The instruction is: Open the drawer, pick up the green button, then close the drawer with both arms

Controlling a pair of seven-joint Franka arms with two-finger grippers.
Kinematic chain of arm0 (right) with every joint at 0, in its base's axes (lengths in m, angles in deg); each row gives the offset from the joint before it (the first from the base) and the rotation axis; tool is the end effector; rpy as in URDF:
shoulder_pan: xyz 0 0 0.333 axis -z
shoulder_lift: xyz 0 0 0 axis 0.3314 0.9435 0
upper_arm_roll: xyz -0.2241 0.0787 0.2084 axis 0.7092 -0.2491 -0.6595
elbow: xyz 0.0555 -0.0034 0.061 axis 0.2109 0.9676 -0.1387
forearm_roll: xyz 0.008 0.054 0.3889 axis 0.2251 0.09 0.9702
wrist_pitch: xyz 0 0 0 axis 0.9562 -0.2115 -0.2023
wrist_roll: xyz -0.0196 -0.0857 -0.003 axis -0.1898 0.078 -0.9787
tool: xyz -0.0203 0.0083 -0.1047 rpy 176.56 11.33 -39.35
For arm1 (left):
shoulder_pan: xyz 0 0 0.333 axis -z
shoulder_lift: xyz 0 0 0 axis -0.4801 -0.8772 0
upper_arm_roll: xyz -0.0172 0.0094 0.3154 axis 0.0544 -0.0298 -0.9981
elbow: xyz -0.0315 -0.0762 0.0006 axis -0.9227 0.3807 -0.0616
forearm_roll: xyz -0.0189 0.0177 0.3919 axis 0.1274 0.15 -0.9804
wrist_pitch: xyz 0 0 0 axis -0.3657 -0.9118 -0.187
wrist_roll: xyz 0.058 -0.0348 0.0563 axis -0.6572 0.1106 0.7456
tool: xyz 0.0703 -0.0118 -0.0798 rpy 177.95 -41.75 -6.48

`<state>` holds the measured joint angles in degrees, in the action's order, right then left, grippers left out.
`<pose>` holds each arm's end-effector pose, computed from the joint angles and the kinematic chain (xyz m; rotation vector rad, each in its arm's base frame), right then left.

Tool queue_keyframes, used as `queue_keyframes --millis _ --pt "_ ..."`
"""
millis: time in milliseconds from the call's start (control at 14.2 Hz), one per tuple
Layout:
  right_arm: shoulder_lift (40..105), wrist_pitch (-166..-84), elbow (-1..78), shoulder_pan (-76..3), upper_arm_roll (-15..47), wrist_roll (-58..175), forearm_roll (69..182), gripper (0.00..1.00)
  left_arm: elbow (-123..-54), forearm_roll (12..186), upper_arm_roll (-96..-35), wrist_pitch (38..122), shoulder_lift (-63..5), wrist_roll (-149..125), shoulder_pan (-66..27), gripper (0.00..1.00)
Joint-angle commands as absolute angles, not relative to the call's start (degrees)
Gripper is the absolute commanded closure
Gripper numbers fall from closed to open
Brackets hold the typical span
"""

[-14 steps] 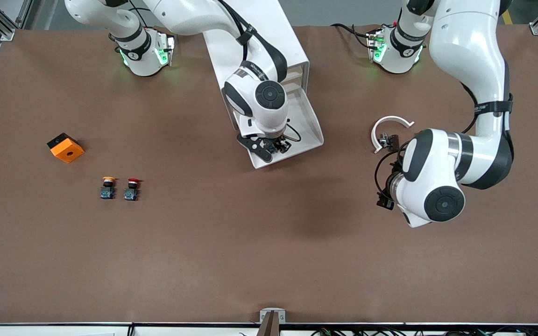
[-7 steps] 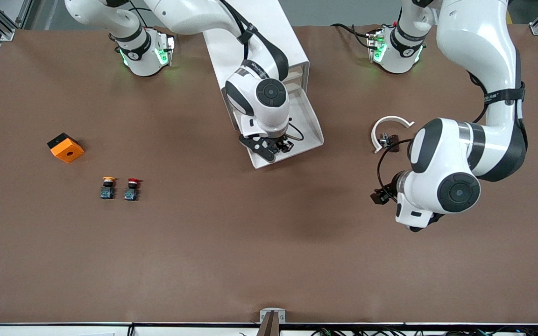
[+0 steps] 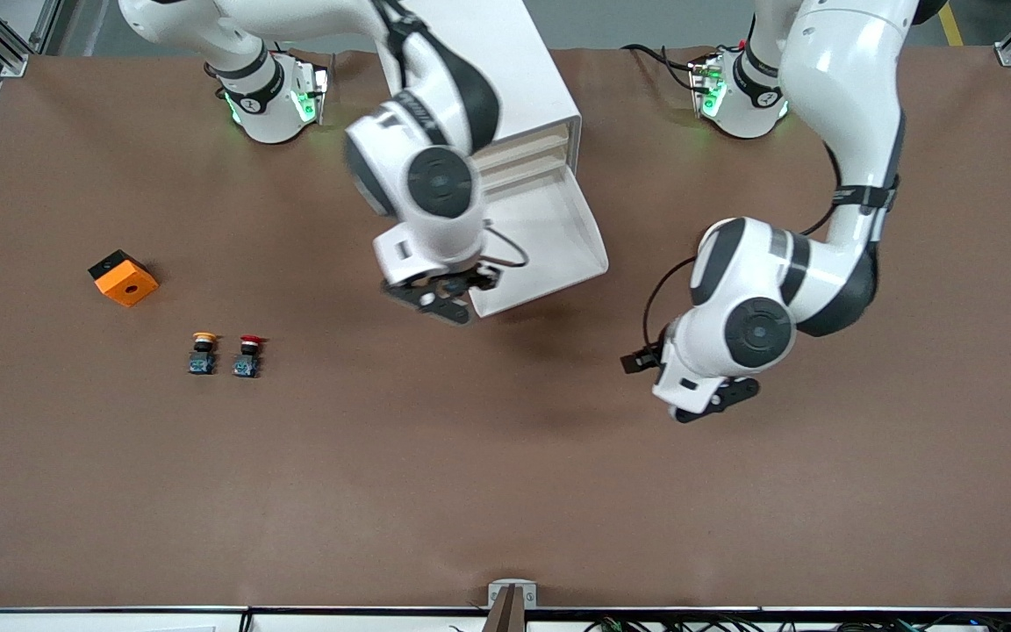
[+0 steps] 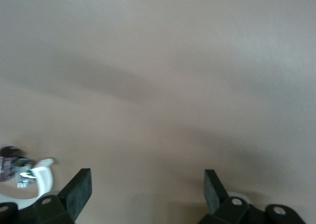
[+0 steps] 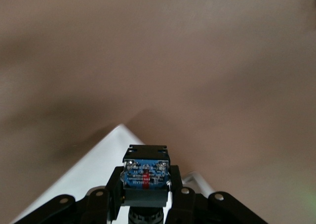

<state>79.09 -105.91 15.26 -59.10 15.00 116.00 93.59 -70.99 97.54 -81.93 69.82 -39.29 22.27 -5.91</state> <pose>0.5533 0.4163 0.4222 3.0191 -0.4638 -0.2290 0.6299 -0.2954 0.3137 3.0588 0.5239 -0.3722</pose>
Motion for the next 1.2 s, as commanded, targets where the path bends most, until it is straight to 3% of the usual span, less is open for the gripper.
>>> queue_keyframes --millis 0,352,845,1127 --pt "76.3 -103.6 17.9 -51.6 14.0 99.9 89.7 0.85 -77.6 99.8 -79.5 77.1 -39.1 22.7 -5.8 0.00" --pt "75.5 -108.9 24.6 -41.3 13.8 80.4 86.5 0.85 -85.5 100.5 -74.7 84.9 -39.0 22.9 -4.6 0.00" --pt "74.0 -144.0 50.9 -34.3 13.8 71.8 86.5 0.84 -90.7 100.5 -72.3 84.3 -38.3 29.0 2.1 0.00" --pt "74.8 -147.4 54.2 -32.8 13.8 72.8 87.2 0.84 -90.8 100.6 -69.4 84.1 -37.7 36.7 3.7 0.00"
